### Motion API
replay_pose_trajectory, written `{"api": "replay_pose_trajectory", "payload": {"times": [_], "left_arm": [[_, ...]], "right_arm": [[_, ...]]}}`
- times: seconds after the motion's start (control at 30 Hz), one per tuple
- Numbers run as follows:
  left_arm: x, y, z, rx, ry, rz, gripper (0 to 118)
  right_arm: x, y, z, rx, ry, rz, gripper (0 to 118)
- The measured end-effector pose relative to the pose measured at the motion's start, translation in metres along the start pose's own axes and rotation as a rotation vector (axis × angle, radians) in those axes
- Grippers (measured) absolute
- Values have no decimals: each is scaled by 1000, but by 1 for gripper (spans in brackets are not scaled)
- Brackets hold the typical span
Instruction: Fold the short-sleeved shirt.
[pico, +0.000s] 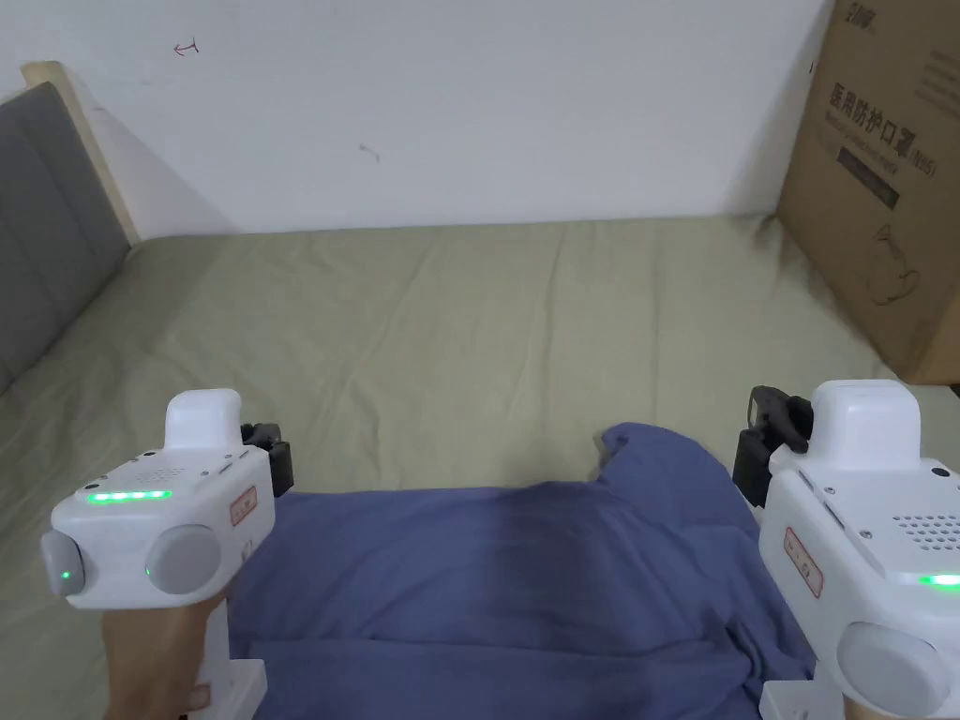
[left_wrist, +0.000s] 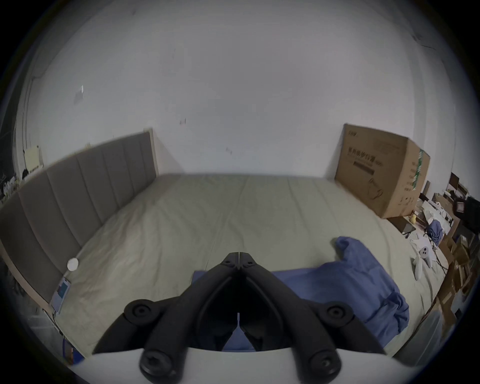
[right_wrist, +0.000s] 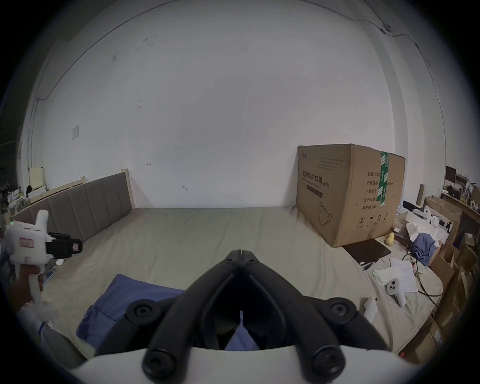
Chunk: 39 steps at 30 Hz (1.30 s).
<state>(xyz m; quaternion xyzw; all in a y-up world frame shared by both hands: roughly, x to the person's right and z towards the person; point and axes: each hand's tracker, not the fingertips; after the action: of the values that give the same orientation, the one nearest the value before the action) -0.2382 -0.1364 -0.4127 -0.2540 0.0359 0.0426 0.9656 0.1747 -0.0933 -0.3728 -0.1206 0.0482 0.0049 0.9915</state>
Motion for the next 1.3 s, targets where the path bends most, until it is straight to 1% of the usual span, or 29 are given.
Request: {"api": "replay_pose_trajectory", "payload": {"times": [0.17, 0.2, 0.23, 0.27, 0.3, 0.33, 0.37, 0.43, 0.5, 0.57, 0.63, 0.67, 0.73, 0.77, 0.8, 0.83, 0.87, 0.9, 0.93, 0.97, 1.03, 1.07, 1.1, 1.13, 1.17, 1.23, 1.27, 1.3], "left_arm": [[-36, 3, -83, -244, 47, 6, 0], [-44, 5, -102, -292, 59, 9, 4], [-52, 2, -116, -349, 40, 71, 18], [-56, 0, -128, -377, 30, 108, 61], [-62, -2, -143, -428, 17, 136, 94], [-67, -6, -157, -471, 17, 167, 110], [-71, -11, -171, -522, 31, 182, 112], [-70, -21, -182, -503, 58, 168, 111], [-71, -29, -199, -520, 98, 145, 112], [-72, -37, -212, -539, 107, 132, 111], [-71, -43, -220, -553, 110, 131, 107], [-73, -48, -228, -561, 108, 123, 95], [-67, -56, -233, -599, 96, 85, 62], [-62, -60, -232, -599, 100, 58, 59], [-68, -63, -240, -551, 121, 32, 56], [-69, -63, -241, -554, 103, 38, 45], [-68, -61, -238, -532, 95, 33, 17], [-67, -60, -236, -510, 89, 13, 2], [-63, -60, -233, -489, 74, 7, 2], [-62, -59, -230, -491, 80, 9, 2], [-62, -53, -218, -428, 62, 27, 2], [-62, -49, -208, -401, 46, 57, 2], [-63, -45, -201, -381, 35, 75, 2], [-64, -43, -194, -364, 23, 84, 2], [-65, -40, -188, -357, 12, 87, 2], [-57, -33, -171, -347, 6, 79, 2], [-58, -31, -167, -345, 4, 75, 2], [-59, -30, -165, -345, -2, 72, 2]], "right_arm": [[-4, -8, -31, -41, -5, 16, 0], [-4, -11, -38, -54, -5, 16, 0], [-3, -13, -45, -66, -7, 17, 0], [-3, -17, -53, -79, -10, 19, 0], [-3, -21, -61, -94, -11, 25, 0], [-2, -25, -68, -117, -10, 31, 0], [0, -30, -78, -138, -10, 34, 0], [3, -39, -93, -172, -12, 33, 0], [7, -48, -106, -201, -21, 27, 0], [12, -56, -117, -229, -30, 16, 0], [17, -63, -127, -245, -40, 6, 0], [21, -66, -132, -255, -44, -1, 0], [26, -71, -138, -273, -55, -14, 0], [30, -73, -142, -280, -58, -25, 0], [34, -74, -146, -289, -58, -33, 0], [37, -76, -150, -298, -58, -42, 0], [41, -77, -155, -308, -59, -48, 0], [46, -79, -163, -324, -59, -55, 0], [51, -80, -173, -351, -61, -57, 1], [56, -83, -182, -377, -68, -59, 13], [65, -88, -202, -419, -57, -71, 47], [71, -92, -216, -469, -40, -87, 76], [75, -96, -227, -509, -32, -88, 95], [77, -101, -237, -539, -29, -103, 104], [80, -109, -250, -559, -38, -113, 108], [85, -122, -270, -601, -39, -128, 108], [87, -130, -281, -642, -44, -119, 108], [89, -138, -293, -685, -34, -135, 107]]}}
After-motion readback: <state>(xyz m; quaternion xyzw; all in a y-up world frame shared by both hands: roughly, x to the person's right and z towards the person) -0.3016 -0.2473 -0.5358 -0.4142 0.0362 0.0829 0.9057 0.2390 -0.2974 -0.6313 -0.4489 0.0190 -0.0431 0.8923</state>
